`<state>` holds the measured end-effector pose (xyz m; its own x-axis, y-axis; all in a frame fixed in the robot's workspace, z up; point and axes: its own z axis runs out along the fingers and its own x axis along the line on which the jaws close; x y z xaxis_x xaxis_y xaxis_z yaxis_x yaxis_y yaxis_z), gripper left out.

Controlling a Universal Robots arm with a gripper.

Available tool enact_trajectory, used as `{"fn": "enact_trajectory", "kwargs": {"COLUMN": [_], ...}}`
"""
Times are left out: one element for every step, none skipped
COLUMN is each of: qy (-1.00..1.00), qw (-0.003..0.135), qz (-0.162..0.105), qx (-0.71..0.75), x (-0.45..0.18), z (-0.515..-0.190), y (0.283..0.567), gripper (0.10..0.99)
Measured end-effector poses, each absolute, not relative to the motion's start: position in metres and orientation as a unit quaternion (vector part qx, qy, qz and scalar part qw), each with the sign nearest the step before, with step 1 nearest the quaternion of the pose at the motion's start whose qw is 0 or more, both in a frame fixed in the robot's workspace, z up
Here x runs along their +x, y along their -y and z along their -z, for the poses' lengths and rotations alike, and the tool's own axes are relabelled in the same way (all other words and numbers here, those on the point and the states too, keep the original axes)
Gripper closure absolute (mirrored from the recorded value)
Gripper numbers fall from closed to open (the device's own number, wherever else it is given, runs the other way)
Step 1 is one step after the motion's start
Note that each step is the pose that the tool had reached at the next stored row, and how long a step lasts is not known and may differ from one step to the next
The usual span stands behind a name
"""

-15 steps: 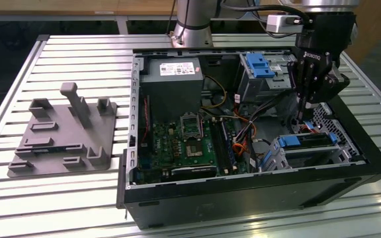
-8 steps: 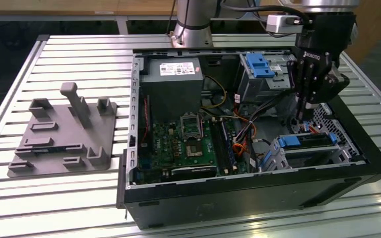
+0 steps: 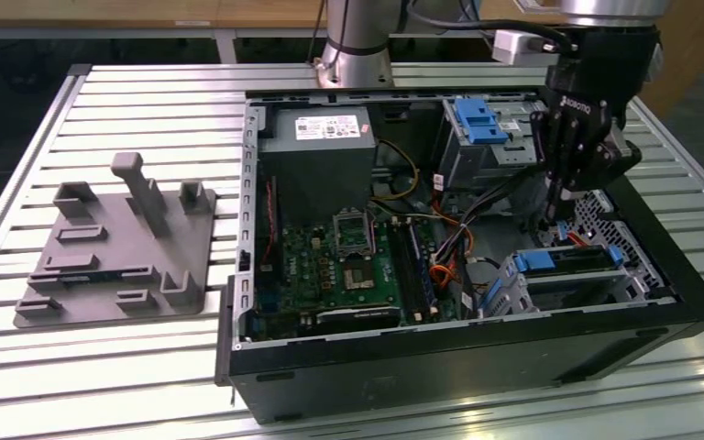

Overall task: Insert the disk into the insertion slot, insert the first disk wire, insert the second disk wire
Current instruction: 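Insert the second disk wire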

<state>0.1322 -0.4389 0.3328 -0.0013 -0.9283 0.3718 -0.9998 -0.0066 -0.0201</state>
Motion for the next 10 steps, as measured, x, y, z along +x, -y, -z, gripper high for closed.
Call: {"fn": "enact_trajectory", "kwargs": {"qy": [0.694,0.694,0.694,0.695,0.695,0.695,0.696,0.696,0.696,0.696], "qw": [0.124,0.123,0.121,0.119,0.117,0.116,0.115,0.114,0.114,0.114], "qz": [-0.139,-0.138,-0.136,-0.134,-0.133,-0.131,-0.13,-0.13,-0.13,-0.129], "qx": [0.696,0.696,0.696,0.696,0.697,0.697,0.697,0.697,0.697,0.697], "x": [0.1321,0.1321,0.1321,0.1321,0.1321,0.1321,0.1321,0.1321,0.1321,0.1322], "z": [-0.3329,-0.3328,-0.3328,-0.3329,-0.3329,-0.3329,-0.3329,-0.3329,-0.3329,-0.3328], "y": [0.4396,0.4402,0.4407,0.4413,0.4419,0.4424,0.4429,0.4432,0.4434,0.4434], "gripper": [0.945,0.945,0.945,0.945,0.945,0.945,0.945,0.945,0.945,0.945]}}
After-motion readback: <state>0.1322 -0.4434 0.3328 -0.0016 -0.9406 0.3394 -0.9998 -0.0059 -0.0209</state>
